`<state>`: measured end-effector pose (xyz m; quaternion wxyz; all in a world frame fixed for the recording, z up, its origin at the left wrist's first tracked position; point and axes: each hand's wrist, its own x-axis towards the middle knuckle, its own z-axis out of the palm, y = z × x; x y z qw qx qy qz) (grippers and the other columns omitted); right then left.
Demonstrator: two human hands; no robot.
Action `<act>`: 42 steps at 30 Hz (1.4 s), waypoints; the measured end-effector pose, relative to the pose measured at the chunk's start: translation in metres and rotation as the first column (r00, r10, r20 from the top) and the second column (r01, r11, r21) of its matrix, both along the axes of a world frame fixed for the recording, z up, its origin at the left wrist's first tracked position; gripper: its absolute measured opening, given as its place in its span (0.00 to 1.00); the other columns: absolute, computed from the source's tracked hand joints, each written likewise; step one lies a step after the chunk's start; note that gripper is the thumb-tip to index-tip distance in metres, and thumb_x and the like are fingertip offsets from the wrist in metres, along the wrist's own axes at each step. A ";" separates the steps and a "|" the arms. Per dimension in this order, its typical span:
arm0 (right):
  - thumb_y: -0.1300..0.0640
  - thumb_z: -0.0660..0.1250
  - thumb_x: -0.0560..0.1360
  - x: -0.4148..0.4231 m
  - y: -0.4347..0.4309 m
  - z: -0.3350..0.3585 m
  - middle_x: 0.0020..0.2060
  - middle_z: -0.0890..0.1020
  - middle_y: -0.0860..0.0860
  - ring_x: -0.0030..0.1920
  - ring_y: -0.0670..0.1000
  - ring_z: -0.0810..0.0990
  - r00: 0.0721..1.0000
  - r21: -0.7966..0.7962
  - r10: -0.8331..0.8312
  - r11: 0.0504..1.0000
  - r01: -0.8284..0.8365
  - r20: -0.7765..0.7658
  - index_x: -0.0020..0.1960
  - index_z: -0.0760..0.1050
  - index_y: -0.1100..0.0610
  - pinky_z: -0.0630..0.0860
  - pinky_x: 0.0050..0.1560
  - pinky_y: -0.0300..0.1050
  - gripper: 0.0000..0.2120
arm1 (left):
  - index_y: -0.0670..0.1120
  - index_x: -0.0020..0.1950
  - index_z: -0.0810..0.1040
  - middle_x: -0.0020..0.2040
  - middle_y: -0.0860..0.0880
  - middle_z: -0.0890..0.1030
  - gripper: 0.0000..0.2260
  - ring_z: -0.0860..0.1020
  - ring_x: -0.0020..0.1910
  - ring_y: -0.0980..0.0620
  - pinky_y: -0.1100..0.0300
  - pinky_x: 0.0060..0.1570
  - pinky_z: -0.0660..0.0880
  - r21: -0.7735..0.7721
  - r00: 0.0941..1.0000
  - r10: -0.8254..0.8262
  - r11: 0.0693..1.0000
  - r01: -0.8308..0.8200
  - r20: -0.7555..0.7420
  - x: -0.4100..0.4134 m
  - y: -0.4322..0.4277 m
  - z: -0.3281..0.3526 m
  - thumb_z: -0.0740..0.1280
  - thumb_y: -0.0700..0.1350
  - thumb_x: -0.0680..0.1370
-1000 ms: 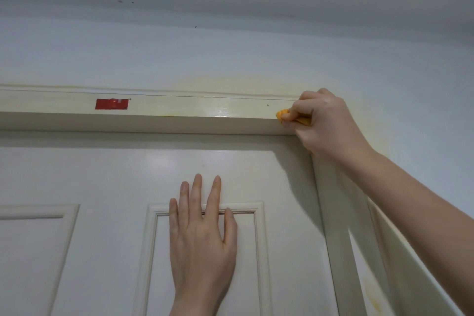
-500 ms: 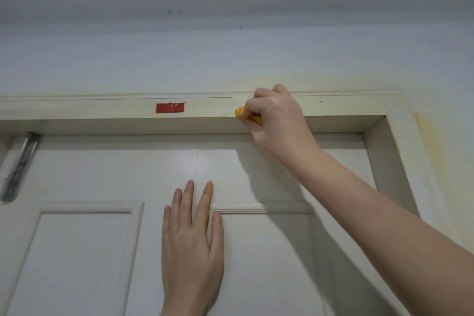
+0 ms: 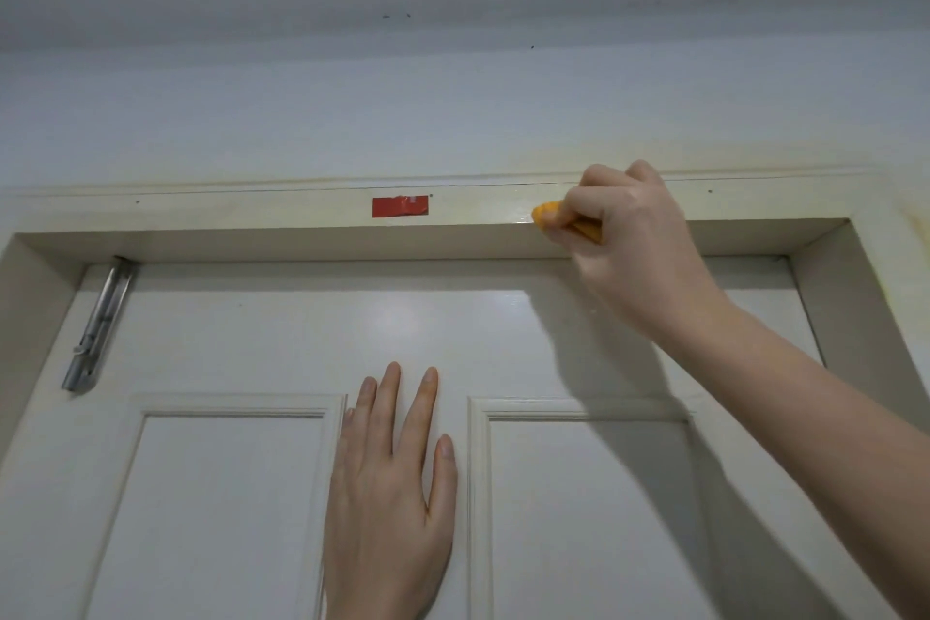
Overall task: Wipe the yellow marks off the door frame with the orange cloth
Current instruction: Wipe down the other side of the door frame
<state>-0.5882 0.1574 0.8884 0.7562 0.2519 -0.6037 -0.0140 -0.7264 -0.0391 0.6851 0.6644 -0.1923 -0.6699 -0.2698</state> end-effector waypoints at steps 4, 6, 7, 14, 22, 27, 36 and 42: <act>0.63 0.76 0.75 -0.009 -0.026 0.006 0.36 0.74 0.44 0.39 0.54 0.66 1.000 0.009 -0.013 1.000 0.013 -0.003 0.38 0.82 0.56 0.59 0.40 0.45 0.08 | 0.63 0.87 0.56 0.89 0.57 0.53 0.28 0.49 0.88 0.54 0.59 0.86 0.42 0.000 1.000 0.003 1.000 -0.003 0.004 0.000 0.001 0.003 0.53 0.57 0.86; 0.67 0.75 0.72 -0.017 -0.053 0.008 0.36 0.73 0.43 0.38 0.53 0.66 1.000 0.045 -0.016 0.999 0.016 0.005 0.37 0.81 0.55 0.58 0.40 0.45 0.10 | 0.62 0.87 0.57 0.89 0.56 0.54 0.27 0.49 0.88 0.54 0.57 0.86 0.43 -0.008 1.000 0.001 1.000 -0.001 0.006 0.000 0.000 0.004 0.53 0.57 0.86; 0.68 0.75 0.72 -0.020 -0.066 0.008 0.36 0.73 0.43 0.39 0.53 0.65 1.000 0.050 -0.021 0.999 0.020 0.018 0.36 0.80 0.54 0.58 0.39 0.45 0.11 | 0.61 0.87 0.58 0.89 0.55 0.55 0.27 0.50 0.88 0.53 0.56 0.86 0.44 -0.013 1.000 -0.005 1.000 0.005 0.002 -0.001 -0.001 0.004 0.53 0.56 0.86; 0.58 0.76 0.77 -0.002 -0.027 0.005 0.38 0.76 0.46 0.41 0.56 0.71 0.997 -0.023 0.028 0.999 -0.026 0.069 0.41 0.83 0.56 0.63 0.42 0.45 0.07 | 0.60 0.87 0.61 0.88 0.56 0.58 0.27 0.54 0.88 0.52 0.54 0.85 0.51 -0.003 0.998 -0.028 1.000 0.028 -0.054 -0.007 -0.003 0.002 0.55 0.55 0.86; 0.60 0.73 0.76 -0.007 -0.061 0.023 0.39 0.82 0.49 0.43 0.57 0.74 0.993 -0.064 0.052 0.997 -0.045 0.109 0.44 0.88 0.53 0.65 0.43 0.46 0.05 | 0.58 0.86 0.64 0.88 0.53 0.60 0.27 0.57 0.87 0.49 0.53 0.86 0.51 0.015 0.997 -0.014 1.000 0.015 -0.072 -0.009 -0.001 0.004 0.56 0.54 0.85; 0.61 0.74 0.75 -0.011 -0.082 0.034 0.37 0.75 0.44 0.41 0.54 0.71 0.991 -0.011 0.032 0.999 -0.031 0.130 0.43 0.88 0.54 0.58 0.40 0.44 0.05 | 0.57 0.85 0.68 0.87 0.52 0.63 0.26 0.58 0.87 0.50 0.51 0.84 0.56 0.030 0.994 -0.010 0.999 0.013 -0.111 -0.012 -0.002 0.004 0.56 0.54 0.85; 0.56 0.76 0.77 0.030 0.038 0.024 0.39 0.80 0.49 0.44 0.59 0.79 0.995 -0.140 -0.022 0.989 0.036 0.098 0.46 0.89 0.55 0.67 0.47 0.44 0.04 | 0.61 0.85 0.66 0.88 0.56 0.58 0.27 0.52 0.87 0.57 0.54 0.82 0.55 0.197 0.993 -0.117 0.973 0.121 -0.030 -0.001 0.010 0.008 0.53 0.59 0.84; 0.56 0.77 0.76 0.063 0.117 0.008 0.41 0.83 0.53 0.45 0.56 0.81 0.991 -0.264 -0.085 0.958 0.108 0.099 0.47 0.89 0.57 0.71 0.47 0.47 0.05 | 0.60 0.85 0.66 0.88 0.51 0.58 0.28 0.53 0.88 0.46 0.44 0.86 0.51 0.272 0.994 -0.101 0.958 0.087 0.039 0.013 0.038 0.010 0.51 0.60 0.84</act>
